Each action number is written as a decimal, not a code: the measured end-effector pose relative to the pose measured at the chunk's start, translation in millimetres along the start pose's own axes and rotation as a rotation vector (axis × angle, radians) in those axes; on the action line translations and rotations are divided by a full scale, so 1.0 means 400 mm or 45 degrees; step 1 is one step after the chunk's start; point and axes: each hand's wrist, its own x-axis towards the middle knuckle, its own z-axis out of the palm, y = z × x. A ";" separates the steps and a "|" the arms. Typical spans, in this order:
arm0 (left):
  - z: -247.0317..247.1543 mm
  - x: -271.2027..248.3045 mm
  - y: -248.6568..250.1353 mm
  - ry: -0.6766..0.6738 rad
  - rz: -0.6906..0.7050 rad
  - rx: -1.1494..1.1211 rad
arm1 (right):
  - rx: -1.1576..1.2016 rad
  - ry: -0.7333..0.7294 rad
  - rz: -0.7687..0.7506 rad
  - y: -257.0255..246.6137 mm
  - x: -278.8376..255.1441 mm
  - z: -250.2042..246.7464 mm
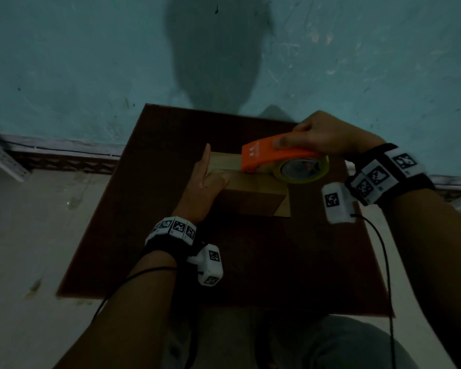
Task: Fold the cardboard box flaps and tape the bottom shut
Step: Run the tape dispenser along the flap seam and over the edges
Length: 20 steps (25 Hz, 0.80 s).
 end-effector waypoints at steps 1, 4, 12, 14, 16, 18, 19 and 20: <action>0.000 -0.004 0.009 -0.004 -0.004 -0.004 | 0.011 0.023 0.012 0.017 -0.009 -0.010; 0.000 -0.017 0.026 -0.013 -0.043 0.025 | 0.032 0.047 0.114 0.068 -0.038 -0.040; 0.000 -0.021 0.032 0.003 -0.045 0.011 | 0.006 0.078 0.236 0.183 -0.107 -0.095; 0.002 -0.023 0.035 0.012 -0.040 0.022 | -0.005 0.074 0.253 0.188 -0.105 -0.092; 0.001 -0.024 0.038 0.000 -0.054 0.065 | -0.042 0.058 0.259 0.188 -0.091 -0.081; -0.001 -0.021 0.038 -0.006 -0.053 0.076 | -0.079 0.036 0.269 0.188 -0.075 -0.069; -0.001 -0.021 0.037 -0.004 -0.052 0.082 | -0.086 0.027 0.283 0.190 -0.069 -0.065; 0.000 -0.020 0.036 -0.003 -0.048 0.081 | -0.084 0.017 0.303 0.191 -0.066 -0.062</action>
